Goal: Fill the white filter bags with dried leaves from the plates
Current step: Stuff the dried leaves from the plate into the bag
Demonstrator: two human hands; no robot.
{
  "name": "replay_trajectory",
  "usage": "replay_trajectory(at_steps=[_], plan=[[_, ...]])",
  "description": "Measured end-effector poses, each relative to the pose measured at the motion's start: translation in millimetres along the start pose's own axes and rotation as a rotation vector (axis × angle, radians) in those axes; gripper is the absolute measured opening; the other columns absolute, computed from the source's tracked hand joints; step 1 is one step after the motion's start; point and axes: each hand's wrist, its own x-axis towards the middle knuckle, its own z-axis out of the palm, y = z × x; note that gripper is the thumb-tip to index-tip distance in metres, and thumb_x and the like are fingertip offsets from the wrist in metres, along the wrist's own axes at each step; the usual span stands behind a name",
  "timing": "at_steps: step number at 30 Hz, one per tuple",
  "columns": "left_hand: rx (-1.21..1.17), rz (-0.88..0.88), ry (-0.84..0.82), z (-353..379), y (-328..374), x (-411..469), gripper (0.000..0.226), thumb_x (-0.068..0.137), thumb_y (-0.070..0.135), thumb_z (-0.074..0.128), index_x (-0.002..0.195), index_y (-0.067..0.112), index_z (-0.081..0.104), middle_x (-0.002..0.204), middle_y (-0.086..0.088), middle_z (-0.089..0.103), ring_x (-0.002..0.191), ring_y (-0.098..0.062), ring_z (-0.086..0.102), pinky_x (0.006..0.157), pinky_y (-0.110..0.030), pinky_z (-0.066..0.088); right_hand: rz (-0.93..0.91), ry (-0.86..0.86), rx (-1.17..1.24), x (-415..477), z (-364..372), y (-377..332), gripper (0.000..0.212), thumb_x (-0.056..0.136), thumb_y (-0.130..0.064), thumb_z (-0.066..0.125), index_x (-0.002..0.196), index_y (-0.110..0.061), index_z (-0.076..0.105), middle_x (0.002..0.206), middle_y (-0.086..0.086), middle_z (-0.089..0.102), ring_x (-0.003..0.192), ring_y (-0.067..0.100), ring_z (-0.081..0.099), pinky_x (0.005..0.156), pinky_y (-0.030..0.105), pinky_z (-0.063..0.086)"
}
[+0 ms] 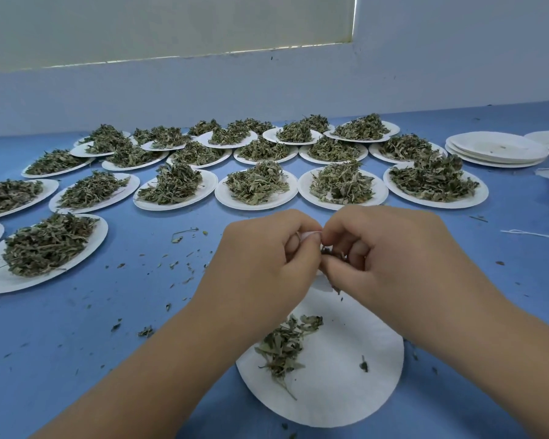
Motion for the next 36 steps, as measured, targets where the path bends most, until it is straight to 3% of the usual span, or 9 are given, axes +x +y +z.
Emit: replay_trajectory(at_steps=[4, 7, 10, 14, 18, 22, 26, 32, 36], plan=[[-0.076, -0.050, -0.004, -1, 0, 0, 0.015, 0.086, 0.021, 0.060, 0.078, 0.027, 0.071, 0.051, -0.005, 0.046, 0.046, -0.004, 0.037, 0.046, -0.011, 0.029, -0.004, 0.068, 0.106, -1, 0, 0, 0.013, 0.071, -0.031, 0.073, 0.074, -0.031, 0.060, 0.064, -0.015, 0.057, 0.078, 0.002, 0.057, 0.068, 0.016, 0.045], [-0.118, -0.083, 0.003, -2, 0, 1, 0.018, 0.086, 0.015, 0.063, 0.076, 0.028, 0.071, 0.051, -0.007, 0.049, 0.045, -0.003, 0.038, 0.046, -0.009, 0.030, 0.004, 0.032, 0.278, 0, -1, 2, 0.020, 0.071, -0.014, 0.080, 0.075, -0.028, 0.066, 0.073, -0.014, 0.061, 0.071, 0.002, 0.063, 0.065, 0.011, 0.049], [-0.165, -0.122, 0.015, -2, 0, 2, 0.017, 0.086, 0.016, 0.064, 0.075, 0.027, 0.072, 0.049, -0.004, 0.049, 0.044, -0.002, 0.039, 0.046, -0.010, 0.031, -0.010, 0.027, 0.349, 1, -2, 4, 0.024, 0.072, -0.007, 0.079, 0.077, -0.027, 0.067, 0.077, -0.014, 0.063, 0.071, 0.003, 0.065, 0.066, 0.016, 0.053], [-0.180, -0.154, 0.017, -3, 1, 3, 0.015, 0.085, 0.019, 0.064, 0.075, 0.026, 0.072, 0.050, -0.005, 0.050, 0.045, -0.002, 0.040, 0.046, -0.008, 0.030, -0.037, 0.032, 0.271, 0, 1, 4, 0.022, 0.077, -0.010, 0.073, 0.079, -0.031, 0.068, 0.075, -0.018, 0.065, 0.074, 0.002, 0.064, 0.071, 0.018, 0.051], [-0.195, -0.163, 0.025, -8, 1, 5, 0.015, 0.087, 0.019, 0.065, 0.077, 0.025, 0.072, 0.050, -0.008, 0.049, 0.045, -0.004, 0.039, 0.045, -0.010, 0.031, -0.126, 0.077, 0.258, 0, -6, 3, 0.028, 0.085, -0.007, 0.069, 0.087, -0.035, 0.072, 0.082, -0.022, 0.068, 0.080, 0.000, 0.064, 0.073, 0.014, 0.050], [-0.255, -0.198, 0.057, -12, -4, 8, 0.016, 0.088, 0.019, 0.065, 0.075, 0.025, 0.071, 0.053, -0.015, 0.049, 0.049, -0.013, 0.042, 0.047, -0.022, 0.036, -0.161, 0.115, 0.285, 2, -15, 4, 0.021, 0.083, -0.020, 0.061, 0.086, -0.041, 0.066, 0.089, -0.019, 0.066, 0.084, 0.003, 0.061, 0.073, 0.011, 0.047], [-0.323, -0.219, 0.079, -14, -6, 10, 0.017, 0.090, 0.017, 0.064, 0.076, 0.024, 0.073, 0.047, -0.002, 0.045, 0.043, -0.009, 0.040, 0.042, -0.016, 0.034, -0.089, 0.039, 0.253, 4, -14, 8, 0.007, 0.084, -0.031, 0.066, 0.090, -0.034, 0.067, 0.079, -0.014, 0.061, 0.081, 0.008, 0.058, 0.067, 0.020, 0.045], [-0.348, -0.220, 0.079, -13, -6, 10, 0.015, 0.089, 0.015, 0.064, 0.078, 0.021, 0.073, 0.048, -0.002, 0.044, 0.045, -0.009, 0.041, 0.042, -0.014, 0.034, 0.069, -0.059, 0.261, 5, -4, 9, 0.029, 0.070, -0.047, 0.063, 0.096, -0.042, 0.052, 0.089, -0.022, 0.056, 0.070, -0.001, 0.054, 0.062, 0.013, 0.042], [-0.302, -0.169, 0.036, -12, -3, 7, 0.015, 0.088, 0.017, 0.066, 0.077, 0.024, 0.073, 0.057, -0.014, 0.055, 0.049, -0.022, 0.045, 0.045, -0.027, 0.037, 0.212, -0.121, 0.409, 10, 6, 14, 0.033, 0.072, -0.047, 0.068, 0.100, -0.041, 0.050, 0.080, -0.016, 0.060, 0.058, -0.001, 0.054, 0.051, 0.015, 0.039]])
